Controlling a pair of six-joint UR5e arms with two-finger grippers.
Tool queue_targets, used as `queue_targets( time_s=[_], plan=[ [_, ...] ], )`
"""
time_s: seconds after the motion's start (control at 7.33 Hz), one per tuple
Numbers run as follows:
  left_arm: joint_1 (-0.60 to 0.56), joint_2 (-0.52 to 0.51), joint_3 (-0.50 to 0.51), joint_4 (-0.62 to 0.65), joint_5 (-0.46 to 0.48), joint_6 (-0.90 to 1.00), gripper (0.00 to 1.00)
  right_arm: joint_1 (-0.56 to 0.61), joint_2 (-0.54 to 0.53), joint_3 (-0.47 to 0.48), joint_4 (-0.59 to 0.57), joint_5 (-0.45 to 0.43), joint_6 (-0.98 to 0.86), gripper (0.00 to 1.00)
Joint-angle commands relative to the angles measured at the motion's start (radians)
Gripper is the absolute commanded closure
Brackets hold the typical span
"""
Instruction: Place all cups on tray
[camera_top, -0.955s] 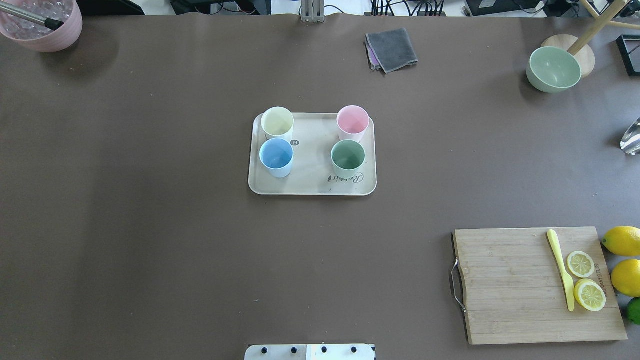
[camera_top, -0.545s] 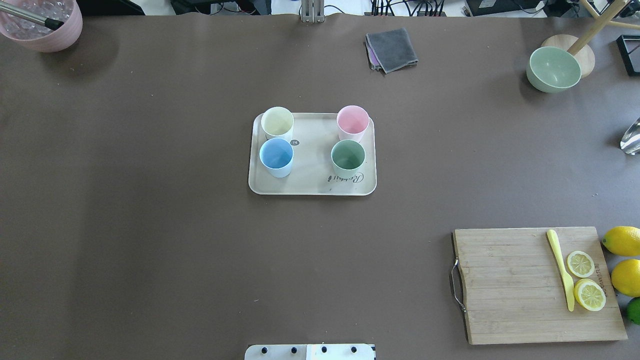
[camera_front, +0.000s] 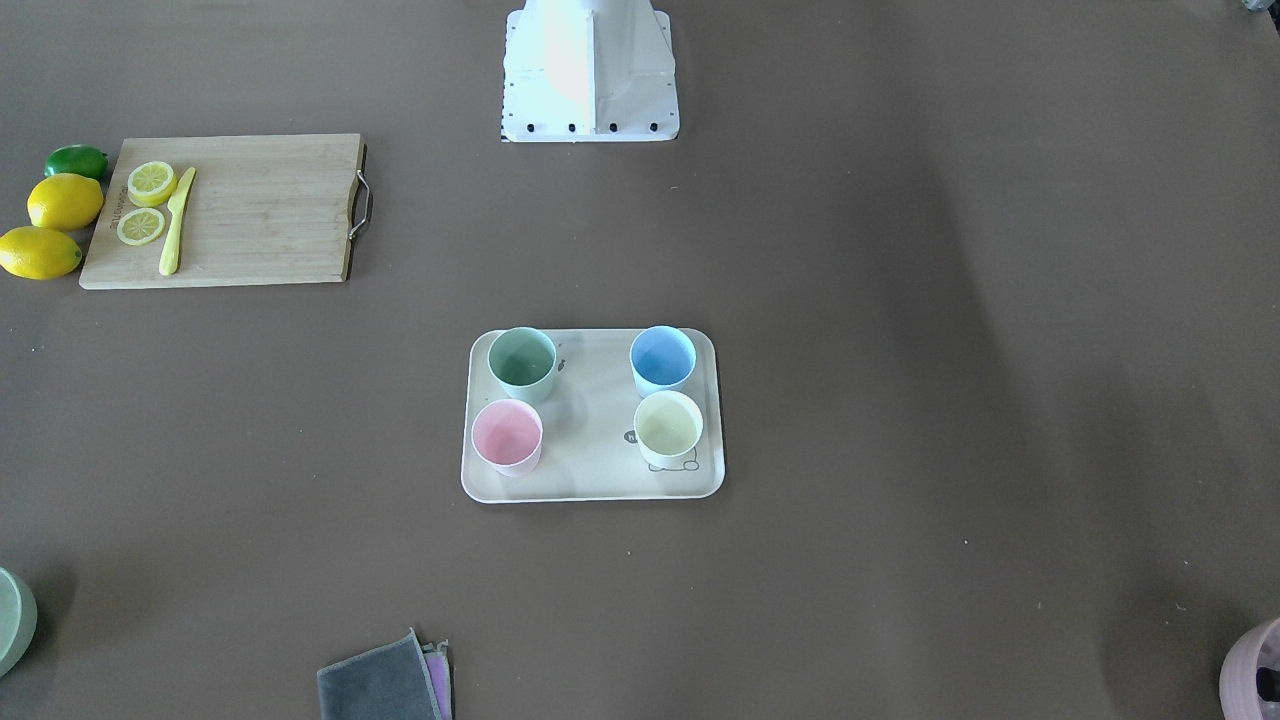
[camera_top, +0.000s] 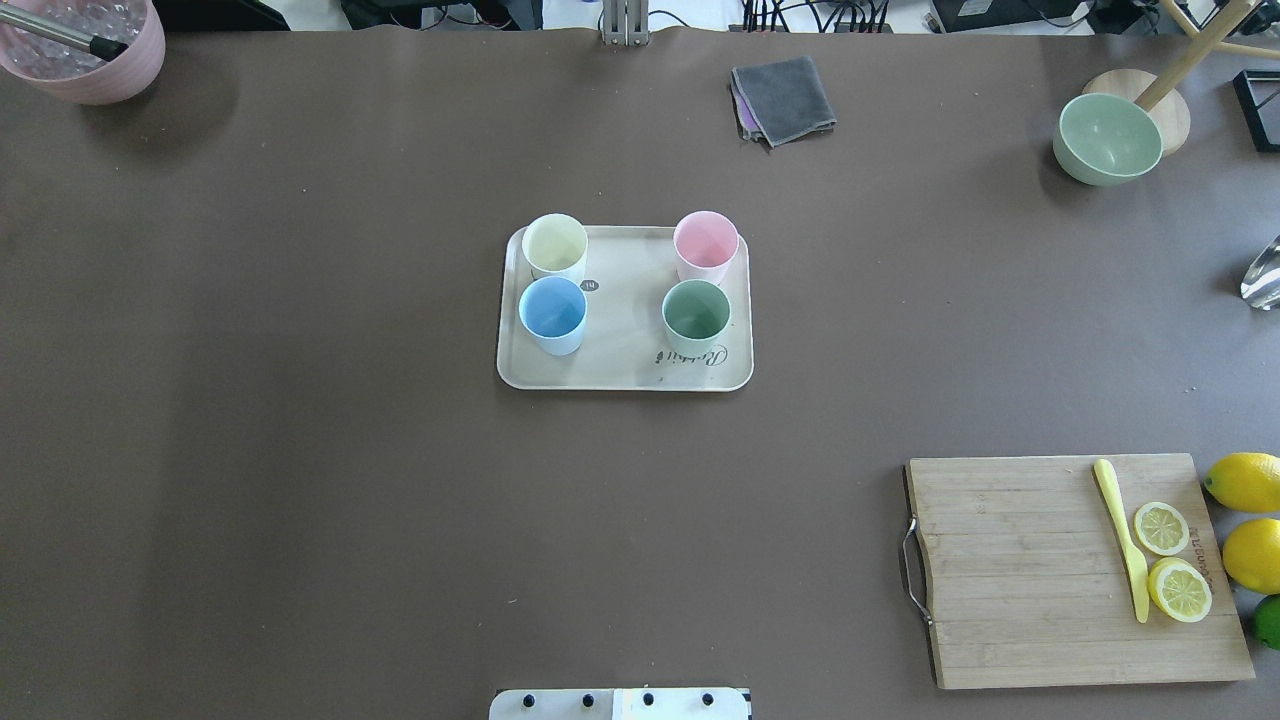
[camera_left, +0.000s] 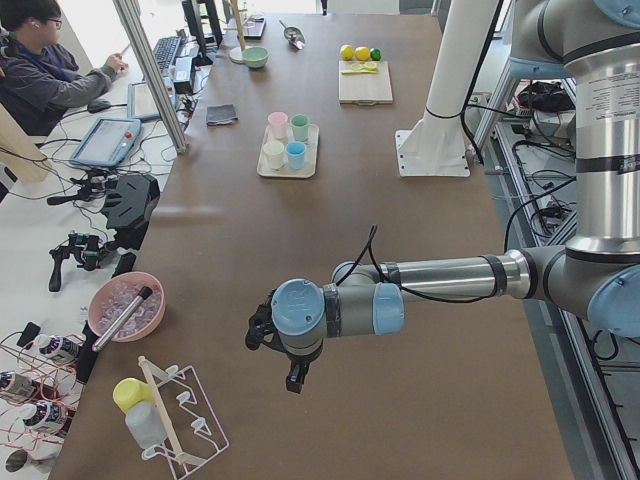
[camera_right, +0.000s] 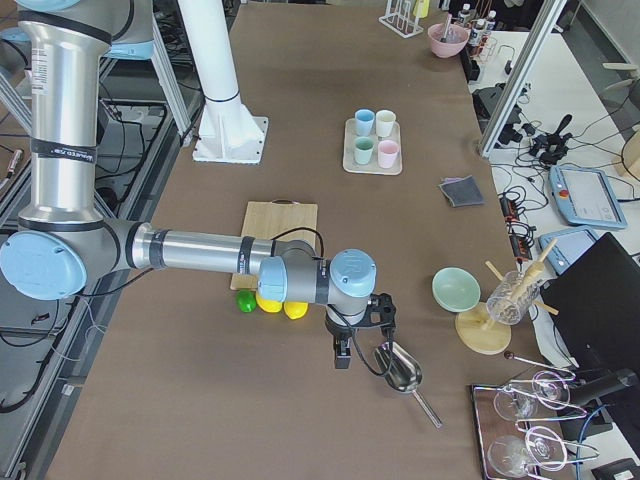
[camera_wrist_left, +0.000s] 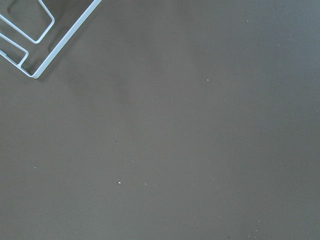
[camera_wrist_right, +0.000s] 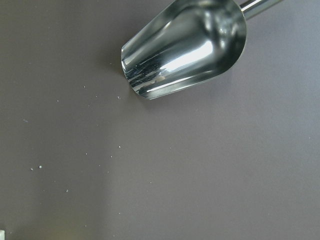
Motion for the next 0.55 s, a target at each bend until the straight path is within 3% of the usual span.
queue_targets(
  time_s=[0.0,0.41],
  plan=[
    [0.0,0.0,-0.001,0.0,0.0,-0.001,0.02,0.0,-0.001,0.001,0.0,0.001,0.0,0.0],
    [0.0,0.0,0.001,0.0,0.001,-0.001,0.02,-0.002,-0.001,0.001,0.002,0.001,-0.005,0.0]
  ],
)
